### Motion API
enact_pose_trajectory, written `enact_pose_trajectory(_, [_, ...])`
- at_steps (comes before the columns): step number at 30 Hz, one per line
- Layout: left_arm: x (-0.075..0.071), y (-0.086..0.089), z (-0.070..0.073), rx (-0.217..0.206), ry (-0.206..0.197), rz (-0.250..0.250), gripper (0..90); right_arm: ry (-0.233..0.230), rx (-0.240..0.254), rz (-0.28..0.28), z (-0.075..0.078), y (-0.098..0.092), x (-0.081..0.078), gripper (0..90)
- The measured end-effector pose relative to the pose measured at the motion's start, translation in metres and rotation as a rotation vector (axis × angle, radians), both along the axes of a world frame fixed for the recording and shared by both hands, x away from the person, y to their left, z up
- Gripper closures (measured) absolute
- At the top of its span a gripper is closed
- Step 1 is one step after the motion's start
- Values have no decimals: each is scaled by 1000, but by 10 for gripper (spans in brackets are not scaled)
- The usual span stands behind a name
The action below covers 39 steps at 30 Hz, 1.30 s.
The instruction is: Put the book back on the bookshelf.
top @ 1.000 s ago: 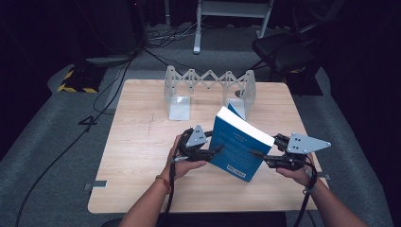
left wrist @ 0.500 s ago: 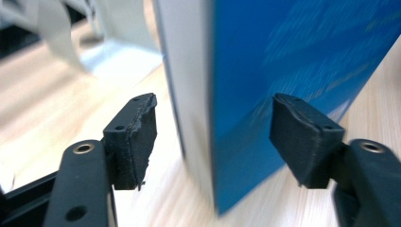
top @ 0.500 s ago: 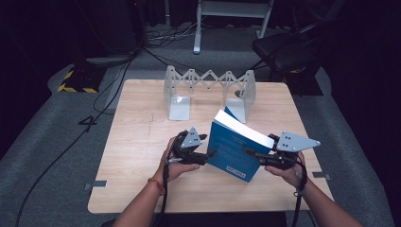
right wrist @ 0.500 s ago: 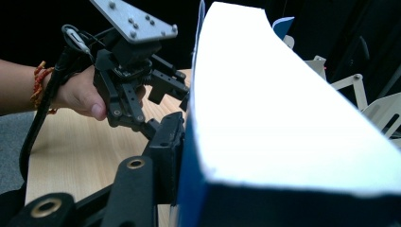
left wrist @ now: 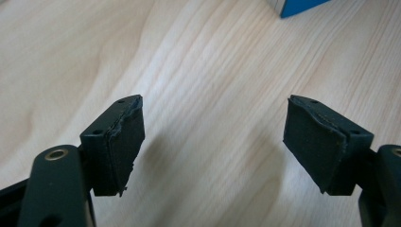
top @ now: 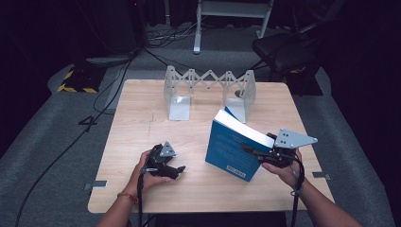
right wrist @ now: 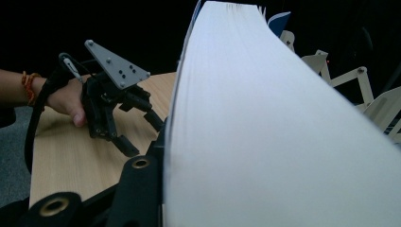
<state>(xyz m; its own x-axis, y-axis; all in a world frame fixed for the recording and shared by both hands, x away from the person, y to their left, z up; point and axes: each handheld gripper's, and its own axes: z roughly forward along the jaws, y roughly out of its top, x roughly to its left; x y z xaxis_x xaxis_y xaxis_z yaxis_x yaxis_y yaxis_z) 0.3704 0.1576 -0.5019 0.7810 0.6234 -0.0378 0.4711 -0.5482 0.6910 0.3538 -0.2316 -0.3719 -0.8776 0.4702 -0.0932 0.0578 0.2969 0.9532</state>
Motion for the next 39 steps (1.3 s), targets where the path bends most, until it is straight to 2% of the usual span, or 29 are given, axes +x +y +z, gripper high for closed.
enact_pose_trajectory(5, [1, 5, -1, -21, 0, 26, 206, 13, 14, 8, 0, -2, 4, 604])
enact_pose_trajectory(10, [1, 2, -2, 12, -17, 34, 175, 22, 21, 5, -1, -4, 6, 609])
enact_pose_trajectory(18, [1, 1, -2, 11, -12, 40, 164, 19, 9, 3, 3, -5, 16, 615])
enact_pose_trajectory(30, [1, 1, -2, 12, -11, 37, 161, 12, -9, -31, 14, -4, 30, 618])
enact_pose_trajectory(34, [1, 1, -2, 14, -10, 34, 160, -3, -27, -47, 19, -1, 38, 618])
enact_pose_trajectory(39, [1, 1, -2, 13, -10, 35, 160, -1, -43, -72, 25, 1, 51, 618])
